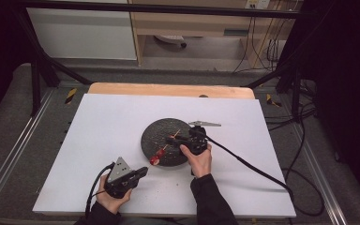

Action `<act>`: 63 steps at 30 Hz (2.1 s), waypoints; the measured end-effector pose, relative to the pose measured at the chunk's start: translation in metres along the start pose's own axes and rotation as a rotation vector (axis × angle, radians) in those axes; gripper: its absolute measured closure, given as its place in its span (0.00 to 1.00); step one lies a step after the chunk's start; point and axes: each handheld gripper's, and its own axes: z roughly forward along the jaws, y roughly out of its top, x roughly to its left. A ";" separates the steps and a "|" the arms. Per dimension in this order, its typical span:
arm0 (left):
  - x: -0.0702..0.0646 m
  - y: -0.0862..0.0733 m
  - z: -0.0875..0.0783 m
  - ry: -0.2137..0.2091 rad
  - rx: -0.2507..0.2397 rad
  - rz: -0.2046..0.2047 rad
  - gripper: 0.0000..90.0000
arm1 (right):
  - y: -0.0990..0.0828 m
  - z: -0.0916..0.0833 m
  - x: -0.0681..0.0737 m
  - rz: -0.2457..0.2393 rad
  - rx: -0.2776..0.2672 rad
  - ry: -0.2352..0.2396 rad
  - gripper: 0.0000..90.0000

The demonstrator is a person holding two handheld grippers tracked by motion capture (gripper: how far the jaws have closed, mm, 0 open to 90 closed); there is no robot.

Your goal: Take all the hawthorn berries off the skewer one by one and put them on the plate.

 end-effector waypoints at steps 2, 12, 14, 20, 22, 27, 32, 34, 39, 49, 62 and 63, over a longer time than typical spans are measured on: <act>0.001 0.000 -0.001 -0.002 -0.004 -0.001 0.98 | 0.006 -0.003 -0.002 0.000 -0.011 -0.003 0.67; 0.003 -0.001 -0.005 -0.007 -0.013 -0.006 0.98 | 0.032 -0.015 -0.016 -0.036 -0.065 -0.063 0.67; 0.004 -0.002 -0.006 -0.004 -0.014 -0.005 0.98 | 0.037 -0.017 -0.020 -0.043 -0.074 -0.080 0.67; 0.009 -0.002 -0.010 0.006 -0.027 -0.022 0.98 | 0.045 -0.015 -0.032 -0.058 -0.081 -0.126 0.67; 0.011 -0.002 -0.012 0.010 -0.030 -0.029 0.98 | 0.042 -0.011 -0.035 -0.059 -0.065 -0.132 0.67; 0.015 -0.002 -0.013 0.010 -0.034 -0.048 0.98 | 0.028 0.005 -0.037 -0.082 -0.008 -0.136 0.67; 0.018 -0.003 -0.013 0.009 -0.034 -0.059 0.98 | 0.010 0.022 -0.040 -0.095 0.048 -0.138 0.67; 0.018 -0.003 -0.013 0.007 -0.032 -0.063 0.98 | 0.003 0.028 -0.041 -0.104 0.071 -0.141 0.67; 0.018 -0.003 -0.013 0.007 -0.032 -0.067 0.98 | -0.009 0.036 -0.043 -0.128 0.119 -0.158 0.67; 0.018 -0.003 -0.012 0.007 -0.028 -0.069 0.98 | -0.013 0.036 -0.041 -0.168 0.138 -0.178 0.56; 0.016 -0.003 -0.010 0.008 -0.023 -0.067 0.98 | -0.009 0.001 -0.007 -0.206 0.044 -0.065 0.14; 0.016 -0.003 -0.010 0.007 -0.023 -0.067 0.98 | -0.010 0.000 -0.005 -0.209 0.041 -0.056 0.13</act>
